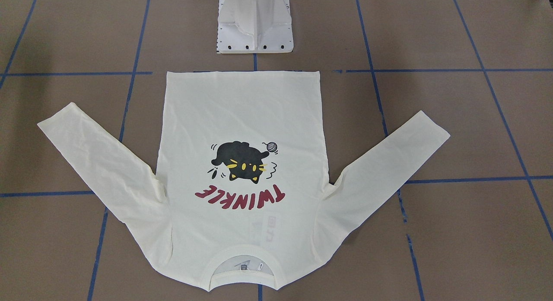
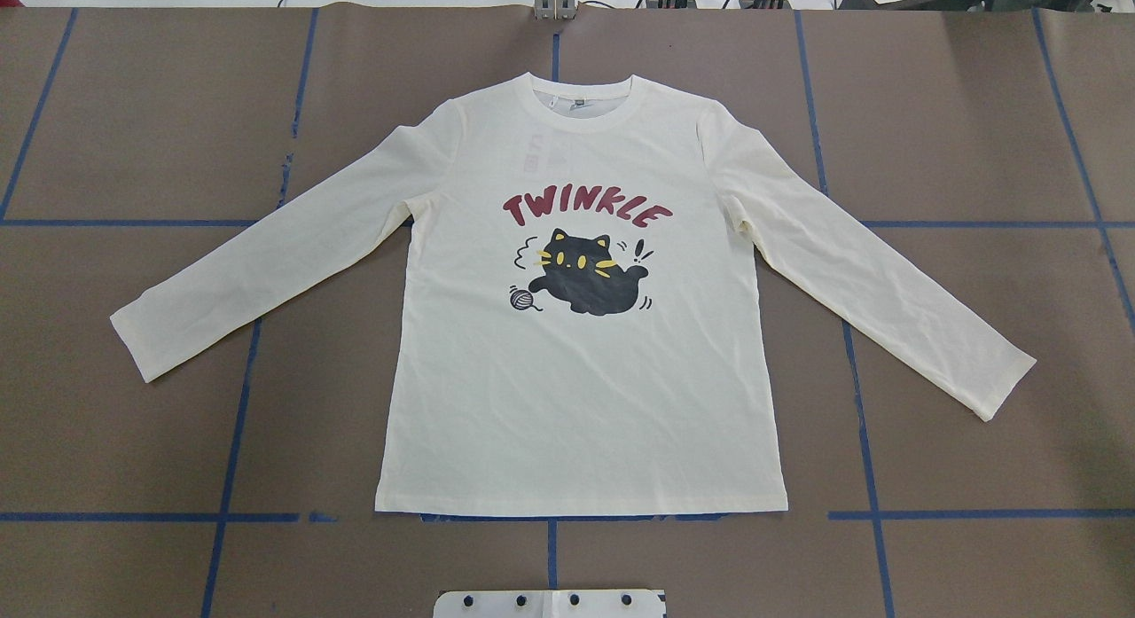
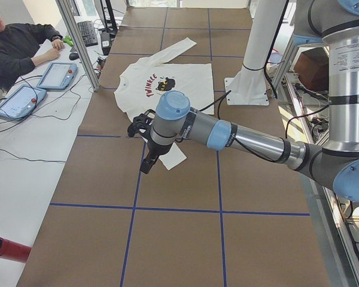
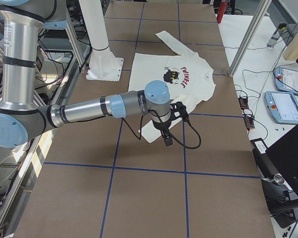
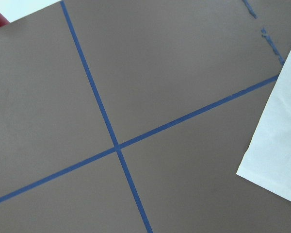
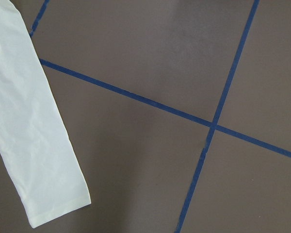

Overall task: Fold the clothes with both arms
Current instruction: 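Move the right gripper toward the sleeve nearest it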

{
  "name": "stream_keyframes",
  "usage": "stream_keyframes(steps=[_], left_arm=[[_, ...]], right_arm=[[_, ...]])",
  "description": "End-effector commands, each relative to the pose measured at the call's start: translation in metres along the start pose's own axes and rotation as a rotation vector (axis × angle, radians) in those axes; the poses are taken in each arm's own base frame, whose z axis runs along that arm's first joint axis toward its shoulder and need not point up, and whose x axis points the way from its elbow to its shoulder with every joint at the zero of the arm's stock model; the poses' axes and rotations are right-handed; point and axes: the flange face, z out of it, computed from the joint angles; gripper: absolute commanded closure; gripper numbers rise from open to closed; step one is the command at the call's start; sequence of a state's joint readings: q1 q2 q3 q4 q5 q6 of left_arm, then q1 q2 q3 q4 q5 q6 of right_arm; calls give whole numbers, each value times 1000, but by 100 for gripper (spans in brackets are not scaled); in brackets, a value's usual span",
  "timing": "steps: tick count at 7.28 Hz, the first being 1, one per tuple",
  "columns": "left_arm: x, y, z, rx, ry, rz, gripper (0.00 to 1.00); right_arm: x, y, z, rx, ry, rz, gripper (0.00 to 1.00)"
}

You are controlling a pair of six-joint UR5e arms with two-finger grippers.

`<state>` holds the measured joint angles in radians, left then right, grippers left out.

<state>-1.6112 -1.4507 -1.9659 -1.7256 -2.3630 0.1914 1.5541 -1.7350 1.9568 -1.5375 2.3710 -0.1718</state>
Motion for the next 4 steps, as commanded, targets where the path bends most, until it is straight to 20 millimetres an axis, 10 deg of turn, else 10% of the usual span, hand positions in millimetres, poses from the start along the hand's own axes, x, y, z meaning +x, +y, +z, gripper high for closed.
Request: stream_keyframes(steps=[1,4], left_arm=[[5,4,-5,49,-7,46,0],[3,6,-3,43,-5,42,0]], right_arm=[[5,47,14,55,1,52,0],[-8,80,53,146,-44,266,3]])
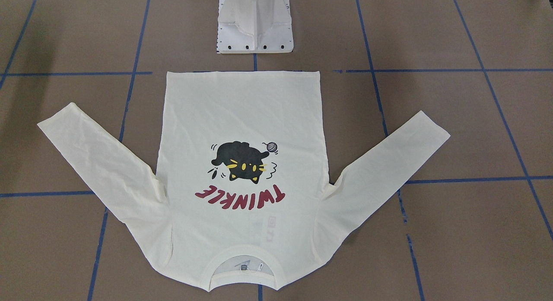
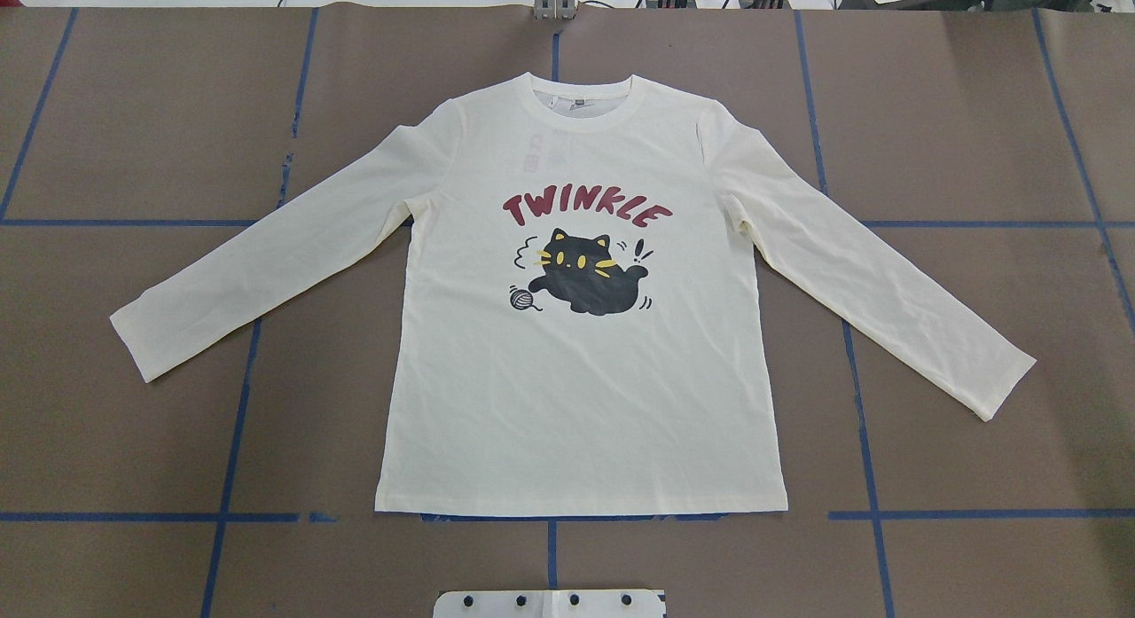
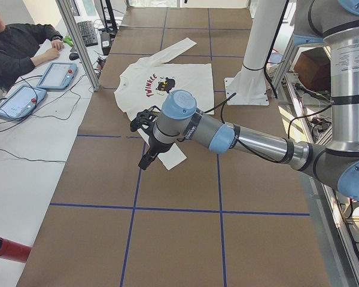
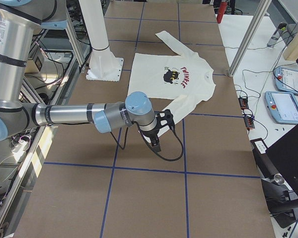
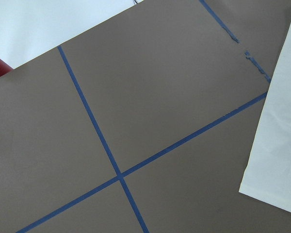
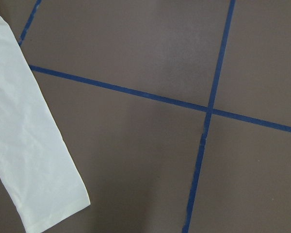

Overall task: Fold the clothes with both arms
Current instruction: 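Move the right gripper toward the sleeve nearest it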

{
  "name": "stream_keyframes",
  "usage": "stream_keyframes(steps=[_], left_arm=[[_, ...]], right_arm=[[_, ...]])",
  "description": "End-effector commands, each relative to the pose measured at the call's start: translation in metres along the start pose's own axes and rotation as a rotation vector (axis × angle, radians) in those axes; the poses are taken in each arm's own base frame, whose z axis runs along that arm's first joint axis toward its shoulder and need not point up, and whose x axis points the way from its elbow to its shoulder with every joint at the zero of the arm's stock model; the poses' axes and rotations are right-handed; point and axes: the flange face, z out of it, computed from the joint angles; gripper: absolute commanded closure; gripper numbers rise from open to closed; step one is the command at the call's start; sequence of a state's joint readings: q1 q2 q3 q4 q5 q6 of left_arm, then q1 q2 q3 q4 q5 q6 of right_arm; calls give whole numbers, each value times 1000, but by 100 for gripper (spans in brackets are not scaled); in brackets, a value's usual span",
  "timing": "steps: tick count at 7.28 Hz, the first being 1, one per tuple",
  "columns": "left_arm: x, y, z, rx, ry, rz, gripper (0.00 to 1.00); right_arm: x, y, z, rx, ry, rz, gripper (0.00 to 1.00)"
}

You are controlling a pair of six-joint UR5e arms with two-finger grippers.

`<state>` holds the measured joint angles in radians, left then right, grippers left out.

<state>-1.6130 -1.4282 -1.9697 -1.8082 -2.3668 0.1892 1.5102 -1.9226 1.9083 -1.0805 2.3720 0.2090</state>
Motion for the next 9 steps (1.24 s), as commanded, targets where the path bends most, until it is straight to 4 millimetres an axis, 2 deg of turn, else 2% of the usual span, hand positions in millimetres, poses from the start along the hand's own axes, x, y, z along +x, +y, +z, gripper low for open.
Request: stream_keyframes(steps=[1,3,4,5,6,7,9], left_arm=[[0,1,0,0,0,0,0],[1,3,-1,0,0,0,0],[1,3,-1,1,0,1,0],[1,3,0,-2,-1,1,0],[1,3,-1,-1,-2,2,0],[1,3,-1,0,-3,1,0],[1,3,-1,0,-3,1,0]], right_arm=[[-23,14,43,31,-16,103,5],[-92,22,106,54,21,151,9],[-121,36,140,57,49,163,14],[-124,55,168,80,44,177,23],[-117,68,187,96,5,187,27],[-112,73,197,101,1,178,30],[-113,75,199,97,4,176,41]])
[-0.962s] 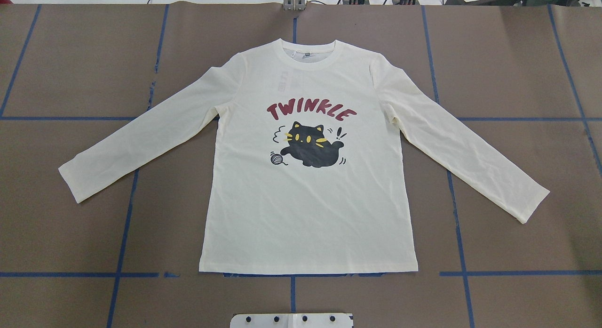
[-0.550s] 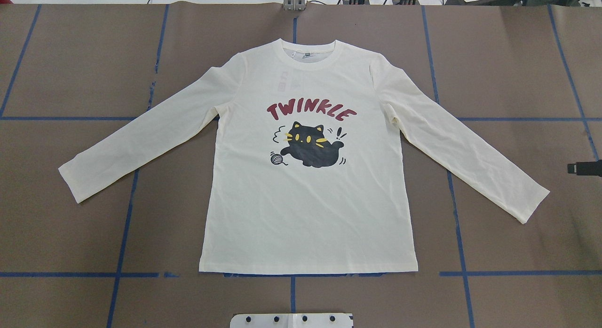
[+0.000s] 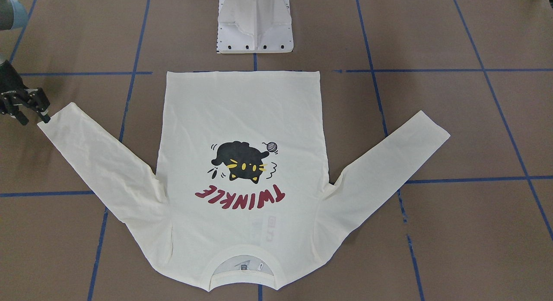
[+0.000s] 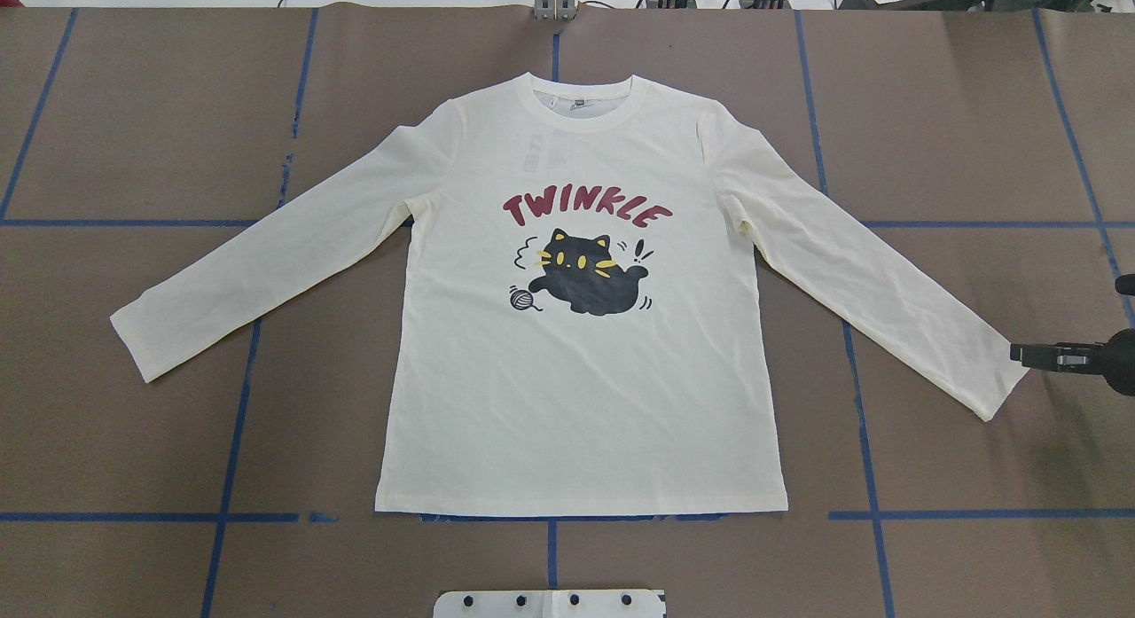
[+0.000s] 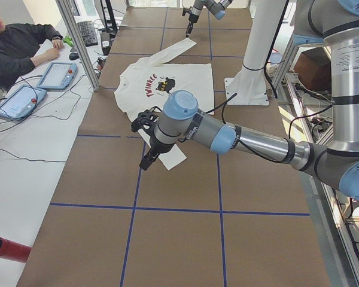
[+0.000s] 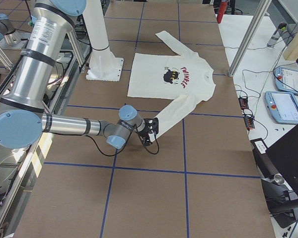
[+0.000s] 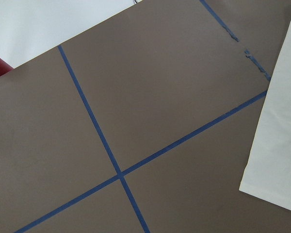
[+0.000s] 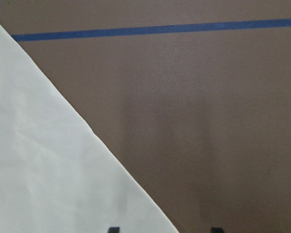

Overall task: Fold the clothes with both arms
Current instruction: 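Move the right gripper toward the sleeve nearest it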

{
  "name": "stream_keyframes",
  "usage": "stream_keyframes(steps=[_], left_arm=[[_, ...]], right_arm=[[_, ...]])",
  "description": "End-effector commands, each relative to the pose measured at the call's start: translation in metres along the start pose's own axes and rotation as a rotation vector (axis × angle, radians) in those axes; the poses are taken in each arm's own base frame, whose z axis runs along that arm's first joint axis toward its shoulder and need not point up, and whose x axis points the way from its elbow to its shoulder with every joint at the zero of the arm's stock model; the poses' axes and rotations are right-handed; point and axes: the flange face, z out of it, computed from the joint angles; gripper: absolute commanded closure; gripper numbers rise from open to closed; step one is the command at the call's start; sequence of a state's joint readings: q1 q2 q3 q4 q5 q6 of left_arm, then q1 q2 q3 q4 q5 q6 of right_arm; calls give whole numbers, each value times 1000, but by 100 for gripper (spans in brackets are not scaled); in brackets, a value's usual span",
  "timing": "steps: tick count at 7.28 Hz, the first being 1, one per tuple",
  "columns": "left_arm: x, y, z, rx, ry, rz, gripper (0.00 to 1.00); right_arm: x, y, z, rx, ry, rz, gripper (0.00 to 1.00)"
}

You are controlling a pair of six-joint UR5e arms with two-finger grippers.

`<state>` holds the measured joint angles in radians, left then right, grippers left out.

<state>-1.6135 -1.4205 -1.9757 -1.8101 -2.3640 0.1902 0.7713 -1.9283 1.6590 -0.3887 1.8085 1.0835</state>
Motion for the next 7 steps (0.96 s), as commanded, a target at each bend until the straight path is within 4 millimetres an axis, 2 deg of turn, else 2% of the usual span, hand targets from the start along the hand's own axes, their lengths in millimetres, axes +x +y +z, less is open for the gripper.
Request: stream_keyframes(steps=[1,3,6,7], left_arm=[[0,0,0,0,0,0,0],[0,0,0,0,0,0,0],[-1,1,1,-2,0,1,0],[-1,1,1,-2,0,4,0]], right_arm=[[0,3,4,8,5,-5,44],[8,7,11,9,31,-9,46],[3,10,15,-1,26,-17,53],[3,11,16,-3,24,-19,63]])
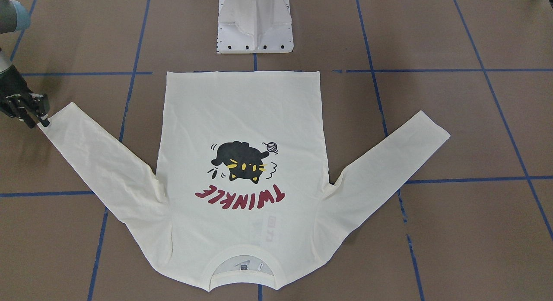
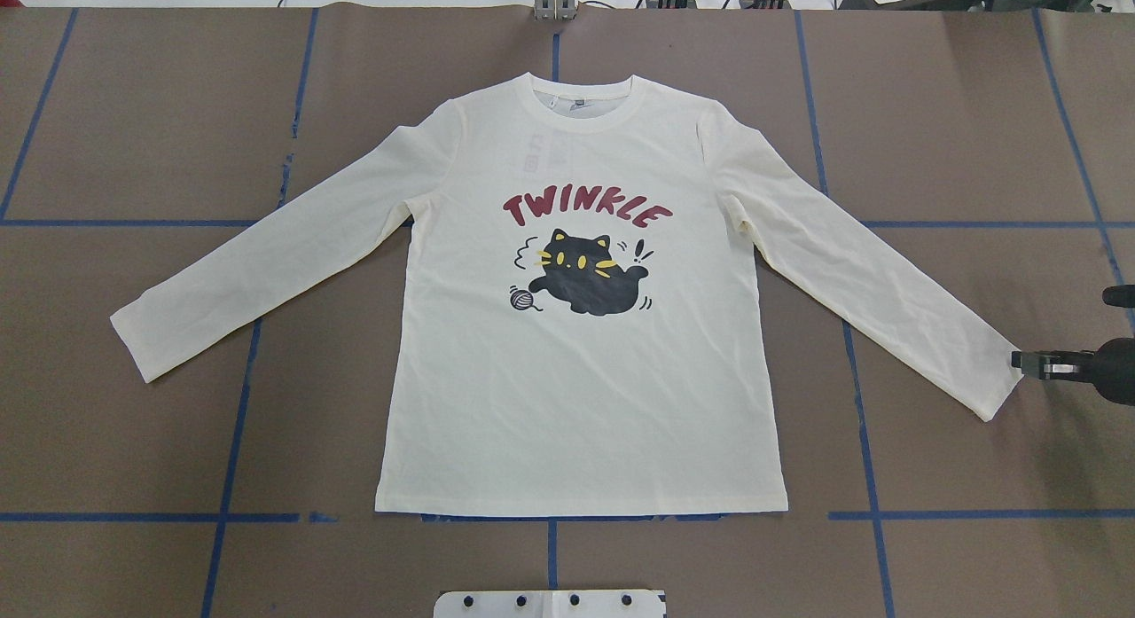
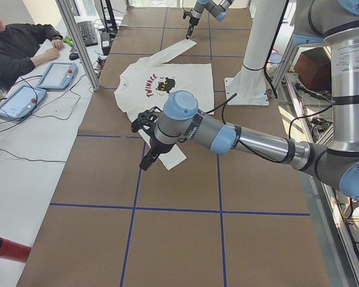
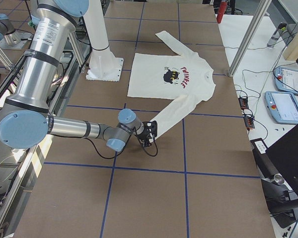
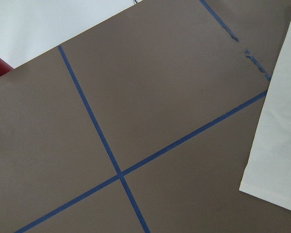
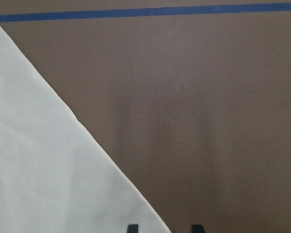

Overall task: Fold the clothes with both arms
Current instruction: 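Move the right gripper toward the sleeve nearest it, then grasp the sleeve cuff with the right gripper and fold it across the shirt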

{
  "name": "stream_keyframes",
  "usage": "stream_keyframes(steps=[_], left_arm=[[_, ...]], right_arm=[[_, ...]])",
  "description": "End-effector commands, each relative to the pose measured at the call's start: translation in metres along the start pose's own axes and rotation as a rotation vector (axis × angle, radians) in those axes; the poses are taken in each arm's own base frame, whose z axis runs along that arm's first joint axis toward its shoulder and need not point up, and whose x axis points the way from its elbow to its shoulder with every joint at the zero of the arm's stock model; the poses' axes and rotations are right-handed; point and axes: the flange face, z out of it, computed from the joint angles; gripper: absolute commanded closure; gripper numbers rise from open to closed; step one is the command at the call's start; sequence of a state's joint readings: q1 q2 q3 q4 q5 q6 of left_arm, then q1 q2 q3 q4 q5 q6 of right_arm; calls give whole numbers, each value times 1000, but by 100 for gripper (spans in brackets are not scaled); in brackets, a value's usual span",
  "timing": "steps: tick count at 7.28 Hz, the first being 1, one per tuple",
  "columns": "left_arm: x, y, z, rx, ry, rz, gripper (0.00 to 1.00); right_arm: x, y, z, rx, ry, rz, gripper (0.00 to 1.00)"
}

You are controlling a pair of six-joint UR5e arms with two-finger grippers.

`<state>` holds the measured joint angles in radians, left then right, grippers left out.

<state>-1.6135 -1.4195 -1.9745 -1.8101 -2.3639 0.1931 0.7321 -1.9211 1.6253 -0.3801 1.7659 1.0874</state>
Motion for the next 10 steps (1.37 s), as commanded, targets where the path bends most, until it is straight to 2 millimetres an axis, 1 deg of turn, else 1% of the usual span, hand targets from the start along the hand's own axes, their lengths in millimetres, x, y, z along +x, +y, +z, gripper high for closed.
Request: stream_keyframes(steps=[1,2,3,5,6,7,8,9,10], left_arm=[[0,1,0,1,0,4,0],[0,2,0,0,0,3,0],[0,1,0,1,0,4,0],[0,3,1,-2,2,2,0],[0,3,1,-3,-1,2,0],[-1,4,1,-3,-3,0,0],[-1,3,2,-4,-2,-2,0],[-2,3,2,-4,-2,-4,0],[-2,3,2,-4,-2,-1,0]], right_arm=[[-3,2,1,-6,-4,-8,84],[-5,1,0,-4,-8,-10,100],[-7,1,-1,-3,-13,-17,100],[-36,-11,-16,-9,-22,-19,100],[-71,-24,-33,-23,-2,-15,100],[-115,-46,-52,-28,18,-7,100],[-159,-81,-57,-19,43,13,100],[-206,-117,-55,-14,66,30,100],[-254,-158,-60,-12,103,53,100]])
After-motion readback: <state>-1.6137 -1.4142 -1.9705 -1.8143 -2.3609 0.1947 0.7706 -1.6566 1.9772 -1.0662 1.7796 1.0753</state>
